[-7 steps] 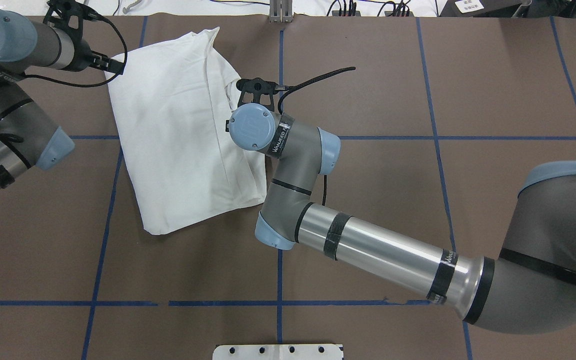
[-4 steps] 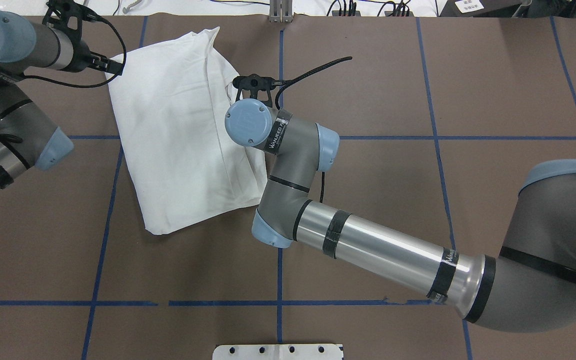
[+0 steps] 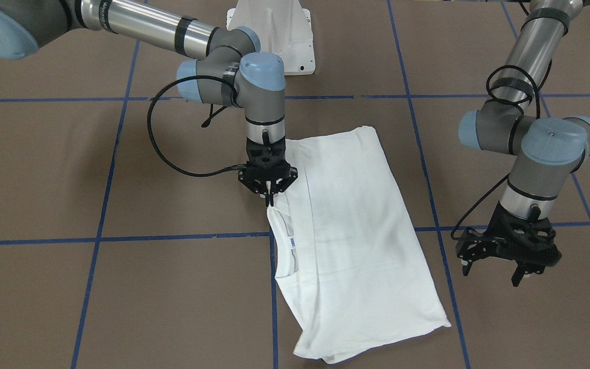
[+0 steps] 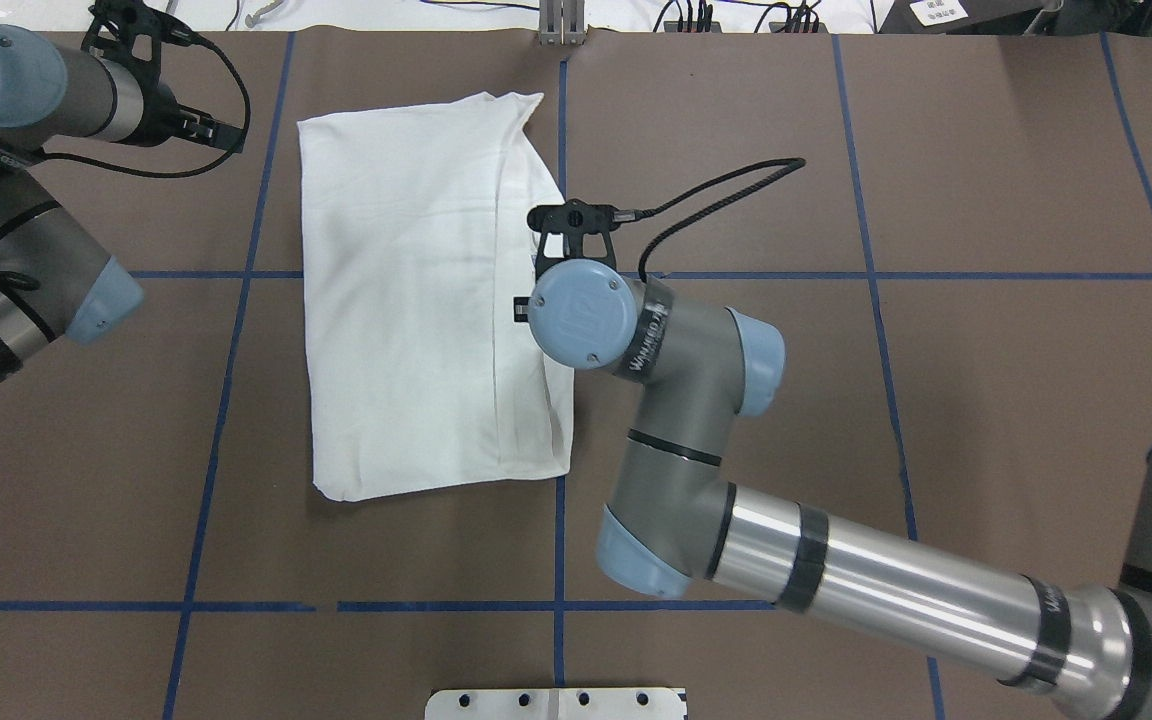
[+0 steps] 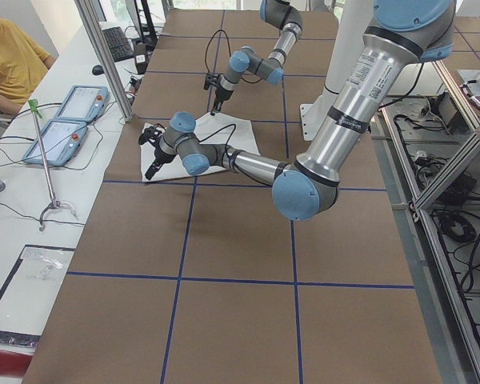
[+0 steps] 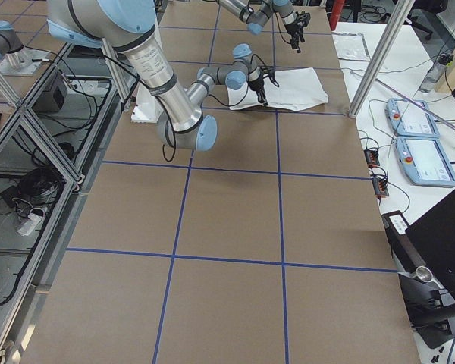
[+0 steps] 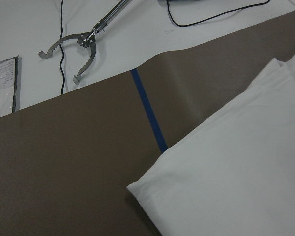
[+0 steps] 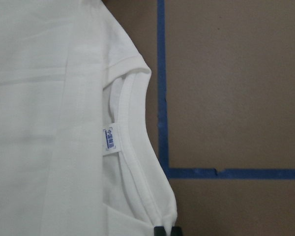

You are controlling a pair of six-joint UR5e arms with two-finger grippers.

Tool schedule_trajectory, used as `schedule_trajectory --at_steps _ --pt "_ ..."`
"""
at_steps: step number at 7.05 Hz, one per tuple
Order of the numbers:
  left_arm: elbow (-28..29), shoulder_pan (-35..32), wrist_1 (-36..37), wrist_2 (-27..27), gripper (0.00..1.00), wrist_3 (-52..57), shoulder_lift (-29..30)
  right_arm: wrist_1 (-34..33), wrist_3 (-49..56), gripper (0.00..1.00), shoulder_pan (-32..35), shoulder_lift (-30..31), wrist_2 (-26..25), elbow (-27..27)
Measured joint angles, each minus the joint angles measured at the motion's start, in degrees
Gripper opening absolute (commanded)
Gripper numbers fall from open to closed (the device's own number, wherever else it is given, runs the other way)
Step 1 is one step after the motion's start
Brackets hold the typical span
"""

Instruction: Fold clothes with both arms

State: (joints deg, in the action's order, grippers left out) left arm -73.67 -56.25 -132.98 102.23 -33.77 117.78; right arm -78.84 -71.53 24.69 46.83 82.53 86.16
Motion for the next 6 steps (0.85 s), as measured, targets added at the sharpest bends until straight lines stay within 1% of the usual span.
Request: schedule_trajectory --at_steps 1,2,3,4,6 --pt "-0.7 0.0 0.0 0.1 1.00 0.0 -0.5 -1.7 -0.2 0.00 -2.2 5.4 -1.5 7.3" --pt "-1.1 0.0 0.0 0.1 1.00 0.0 -0.7 -2.5 -0.4 0.00 -3.8 9.3 -2.7 11.8" --pt "-1.2 0.0 0.0 0.1 1.00 0.0 -0.8 -2.8 -0.4 0.40 -4.4 11.6 -3.2 14.0" --pt "-1.2 0.0 0.0 0.1 1.00 0.0 -0.9 -2.9 -0.4 0.99 -4.7 12.6 -3.3 14.8" --pt "-1.2 0.0 0.0 0.2 1.00 0.1 -0.9 -3.0 -1.7 1.00 -4.5 12.2 -3.0 15.4"
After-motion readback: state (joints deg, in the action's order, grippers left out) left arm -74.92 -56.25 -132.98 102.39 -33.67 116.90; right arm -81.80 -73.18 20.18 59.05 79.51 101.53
